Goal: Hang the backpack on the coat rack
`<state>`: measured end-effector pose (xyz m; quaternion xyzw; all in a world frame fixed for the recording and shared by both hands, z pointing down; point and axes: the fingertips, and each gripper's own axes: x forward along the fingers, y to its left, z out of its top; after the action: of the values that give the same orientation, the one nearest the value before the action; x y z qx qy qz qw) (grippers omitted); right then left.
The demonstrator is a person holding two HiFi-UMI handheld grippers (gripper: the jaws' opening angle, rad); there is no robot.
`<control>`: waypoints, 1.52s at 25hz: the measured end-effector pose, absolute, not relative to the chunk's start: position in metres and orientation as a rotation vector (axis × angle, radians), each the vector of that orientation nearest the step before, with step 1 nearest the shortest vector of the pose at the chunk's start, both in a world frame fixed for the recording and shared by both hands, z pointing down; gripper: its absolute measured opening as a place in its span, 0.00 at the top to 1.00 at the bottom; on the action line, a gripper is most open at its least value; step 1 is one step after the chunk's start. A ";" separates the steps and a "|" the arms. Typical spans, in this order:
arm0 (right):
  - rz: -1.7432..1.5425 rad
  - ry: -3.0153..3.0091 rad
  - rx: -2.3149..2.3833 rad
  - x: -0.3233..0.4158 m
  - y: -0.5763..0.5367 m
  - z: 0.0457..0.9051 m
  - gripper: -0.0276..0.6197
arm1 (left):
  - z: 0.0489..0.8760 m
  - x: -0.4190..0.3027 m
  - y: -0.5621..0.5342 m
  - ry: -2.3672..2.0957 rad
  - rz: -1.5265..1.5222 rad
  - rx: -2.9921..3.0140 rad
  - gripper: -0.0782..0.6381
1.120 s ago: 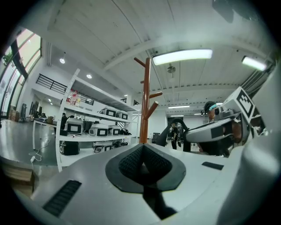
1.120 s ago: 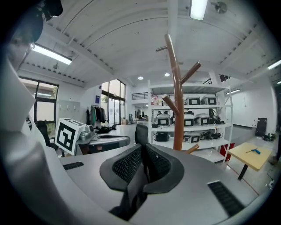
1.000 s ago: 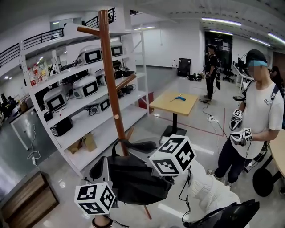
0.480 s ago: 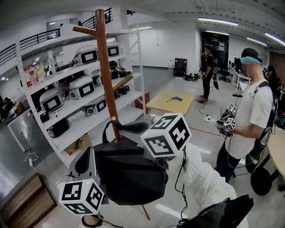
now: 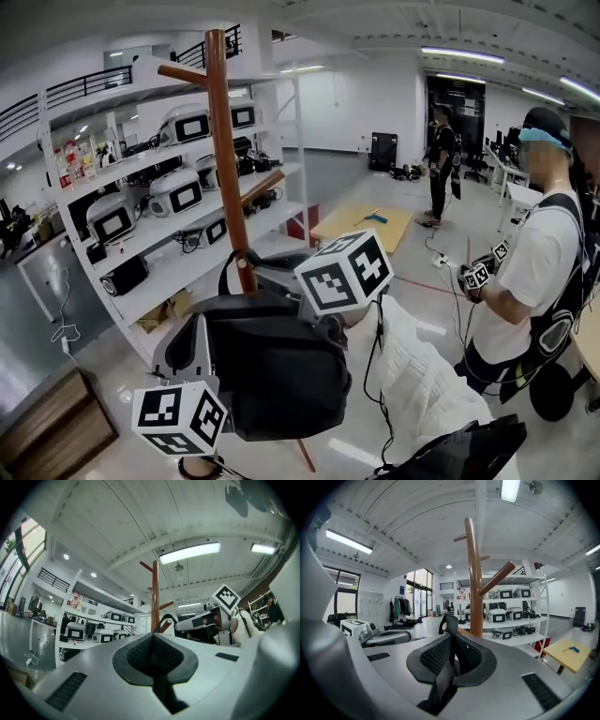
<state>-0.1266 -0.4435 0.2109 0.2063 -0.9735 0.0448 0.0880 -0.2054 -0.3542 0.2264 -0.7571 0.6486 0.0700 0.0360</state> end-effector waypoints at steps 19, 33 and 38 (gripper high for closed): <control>0.249 -2.884 0.675 -0.138 -0.490 0.258 0.90 | 0.244 -0.198 -0.370 2.034 0.205 -2.323 0.89; 0.203 -2.875 0.602 -0.140 -0.494 0.262 0.88 | 0.251 -0.196 -0.377 2.066 0.196 -2.315 0.89; 0.043 -2.891 0.718 -0.131 -0.495 0.250 0.79 | 0.246 -0.192 -0.374 2.059 0.189 -2.292 0.89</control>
<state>-0.1307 -0.4949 0.2500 0.2402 -0.9672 0.0144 0.0810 -0.1921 -0.3739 0.2457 -0.7423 0.6667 0.0613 0.0275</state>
